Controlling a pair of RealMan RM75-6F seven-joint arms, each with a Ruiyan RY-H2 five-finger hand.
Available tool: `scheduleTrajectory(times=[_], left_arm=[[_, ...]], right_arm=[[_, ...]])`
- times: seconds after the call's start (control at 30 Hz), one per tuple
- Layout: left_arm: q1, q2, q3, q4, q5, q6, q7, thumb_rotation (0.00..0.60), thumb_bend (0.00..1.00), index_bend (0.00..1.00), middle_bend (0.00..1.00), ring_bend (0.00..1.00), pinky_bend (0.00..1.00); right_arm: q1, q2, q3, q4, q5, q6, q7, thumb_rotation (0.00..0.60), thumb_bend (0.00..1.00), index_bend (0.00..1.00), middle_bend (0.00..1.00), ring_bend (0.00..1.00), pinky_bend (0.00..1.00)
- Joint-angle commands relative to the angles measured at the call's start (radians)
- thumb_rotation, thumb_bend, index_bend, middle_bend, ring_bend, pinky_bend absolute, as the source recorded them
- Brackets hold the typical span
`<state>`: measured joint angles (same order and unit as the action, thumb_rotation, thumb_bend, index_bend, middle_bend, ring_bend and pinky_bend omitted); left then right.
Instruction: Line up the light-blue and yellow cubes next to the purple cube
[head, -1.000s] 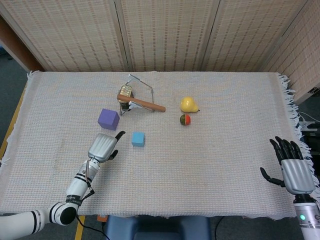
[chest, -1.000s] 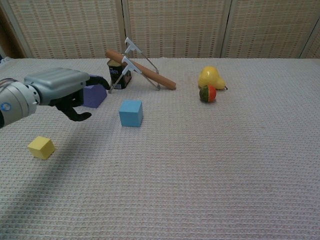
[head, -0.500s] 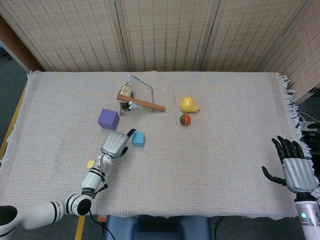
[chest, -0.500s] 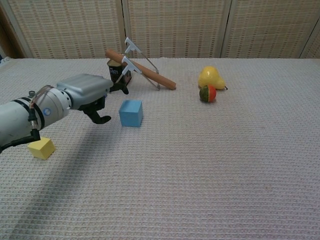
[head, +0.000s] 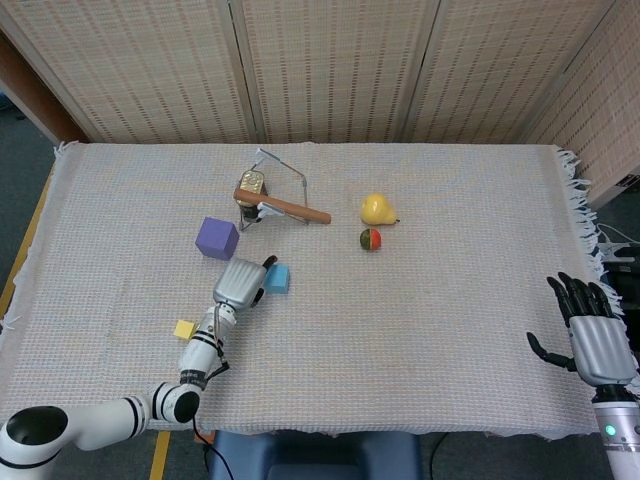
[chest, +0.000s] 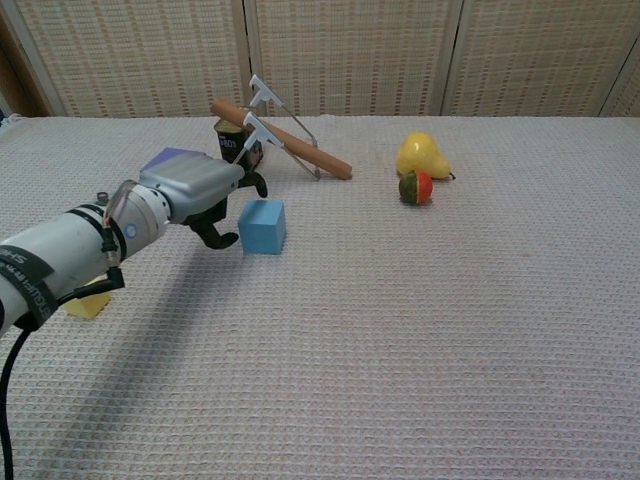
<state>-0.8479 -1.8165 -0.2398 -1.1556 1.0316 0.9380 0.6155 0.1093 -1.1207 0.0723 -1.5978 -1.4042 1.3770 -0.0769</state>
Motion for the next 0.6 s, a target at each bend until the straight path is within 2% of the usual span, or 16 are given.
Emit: scheduleTrajectory(times=[0.03,0.4,0.6], left_arm=[[-0.006,-0.009,0.0,0.017,0.0,-0.004,-0.014,0.6,0.37,0.24,1.0,1.0,1.0],[-0.009,-0.029,0.003,0.061,0.046,0.018,-0.096,0.6,0.37,0.45,1.0,1.0,1.0],[0.032,0.056,0.024,-0.009,0.072,0.043,-0.131,0.6,0.37,0.48,1.0,1.0,1.0]], right_arm=[[0.0,0.0,0.001,0.0,0.002,-0.001,0.0,0.335,0.1,0.0,0.0,0.0,0.0],[0.004,0.0,0.001,0.0,0.009,-0.01,-0.001,0.335,0.1,0.0,0.0,0.0,0.0],[0.005,0.001,-0.003,-0.003,0.007,-0.015,-0.001,0.335,0.1,0.0,0.0,0.0,0.0]])
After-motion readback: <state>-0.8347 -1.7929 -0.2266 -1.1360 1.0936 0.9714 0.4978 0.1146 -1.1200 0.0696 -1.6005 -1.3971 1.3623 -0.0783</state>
